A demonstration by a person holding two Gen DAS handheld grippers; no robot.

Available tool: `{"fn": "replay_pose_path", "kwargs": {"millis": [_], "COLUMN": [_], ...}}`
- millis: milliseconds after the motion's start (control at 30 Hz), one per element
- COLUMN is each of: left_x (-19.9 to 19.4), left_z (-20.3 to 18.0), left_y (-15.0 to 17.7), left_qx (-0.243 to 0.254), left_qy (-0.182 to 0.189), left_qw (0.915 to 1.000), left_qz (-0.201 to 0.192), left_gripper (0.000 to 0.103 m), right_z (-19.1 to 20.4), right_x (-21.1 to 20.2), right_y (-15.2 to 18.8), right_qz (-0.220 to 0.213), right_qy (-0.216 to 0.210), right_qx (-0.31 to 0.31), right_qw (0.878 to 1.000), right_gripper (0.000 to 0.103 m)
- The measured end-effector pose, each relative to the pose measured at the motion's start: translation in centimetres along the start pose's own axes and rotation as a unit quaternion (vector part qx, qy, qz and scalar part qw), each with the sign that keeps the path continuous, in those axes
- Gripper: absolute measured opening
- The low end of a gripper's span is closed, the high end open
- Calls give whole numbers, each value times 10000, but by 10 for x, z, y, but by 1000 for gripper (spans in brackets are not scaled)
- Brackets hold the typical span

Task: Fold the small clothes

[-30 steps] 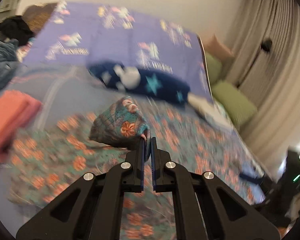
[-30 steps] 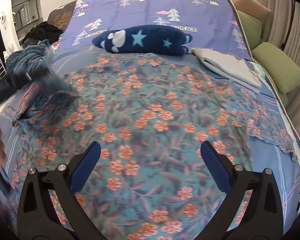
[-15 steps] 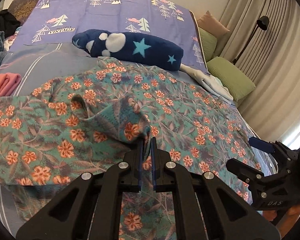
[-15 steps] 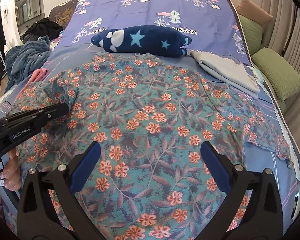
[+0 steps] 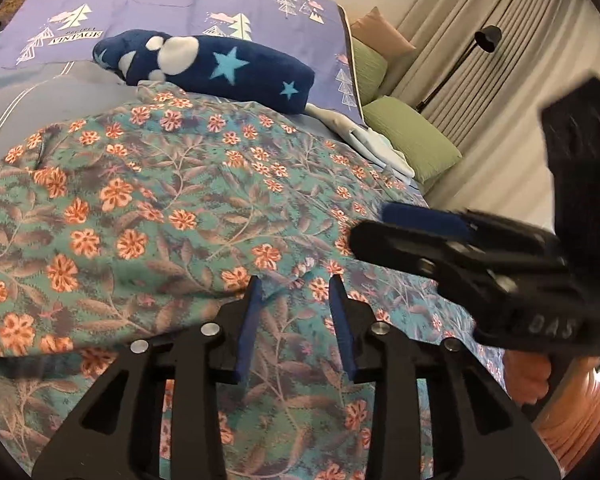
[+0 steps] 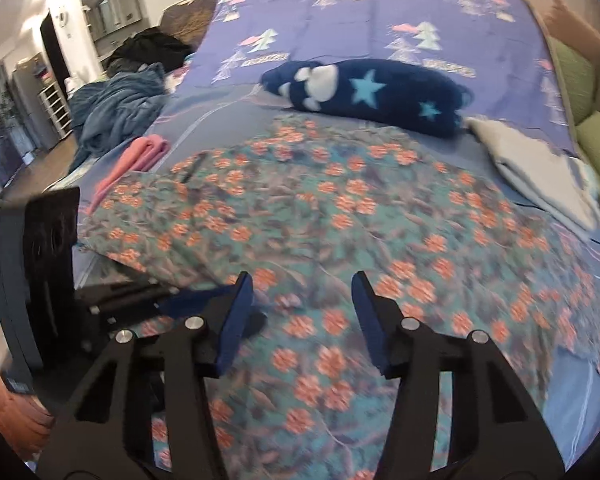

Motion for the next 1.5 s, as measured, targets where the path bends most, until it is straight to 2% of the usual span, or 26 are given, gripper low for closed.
{"fn": "replay_pose_path", "kwargs": {"millis": [67,200,267,367,433,500,567,633,767,800,833,867,900,1000,1133,1200,1300,1367,1500], "left_x": [-1,-5,-6,-2,0,1,3,11,30,36,37,38,37,19,-13,-14,7,23,58], "left_z": [1,5,3,2,5,6,4,-3,-20,-22,-21,-21,-20,-28,-71,-94,-116,-125,-130], "left_y": [0,-1,-1,1,1,0,-2,-5,-7,-9,-10,-13,-17,-31,-55,-65,-73,-72,-63], "left_qx": [-31,-121,-70,10,-15,-30,49,363,1163,1284,1345,1379,1348,1297,1497,1619,1566,1595,1553], "left_qy": [-10,-31,-92,-204,-256,-298,-487,-763,-1174,-1353,-1490,-1565,-1575,-1485,-1096,-903,-533,-413,-305], "left_qw": [10000,9999,9999,9998,9996,9995,9988,9961,9845,9802,9773,9755,9757,9795,9824,9819,9857,9860,9873], "left_qz": [-14,-29,-45,22,80,74,100,272,586,661,673,702,710,410,-206,-380,-332,-247,162], "left_gripper": [38,45,49,50,50,50,50,50,53,45,13,3,3,2,2,3,3,3,4], "right_z": [-2,-15,-25,-26,-19,-11,-8,-7,-9,-8,-9,-9,-10,-18,-44,-62,-93,-118,-162], "right_x": [15,48,73,97,104,110,114,114,109,108,106,104,100,81,35,8,-20,-30,-18], "right_y": [-7,-21,-32,-43,-50,-53,-56,-59,-67,-69,-70,-71,-72,-82,-98,-102,-100,-94,-75], "right_qz": [164,464,582,716,653,757,832,928,942,947,942,918,893,637,123,-128,-349,-429,-372], "right_qy": [-134,-650,-704,-968,-988,-860,-673,-934,-1033,-1080,-1108,-1139,-1151,-1243,-1344,-1236,-887,-554,180], "right_qx": [37,375,525,702,565,350,269,307,303,307,310,315,322,389,547,580,607,688,903], "right_qw": [9998,9961,9944,9902,9914,9928,9939,9908,9897,9892,9889,9887,9888,9894,9893,9906,9936,9952,9951], "right_gripper": [71,71,71,71,64,24,10,6,6,6,6,6,6,5,5,5,5,5,6]}}
Point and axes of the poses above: each gripper's, at about its wrist camera, not at the fingertips, and x roughly the way its jaws point, z to its left, y to its underside, the point moved 4 cm from there along x, roughly the way its jaws point, and after that the axes turned 2 degrees about x, right-handed, at the moved point
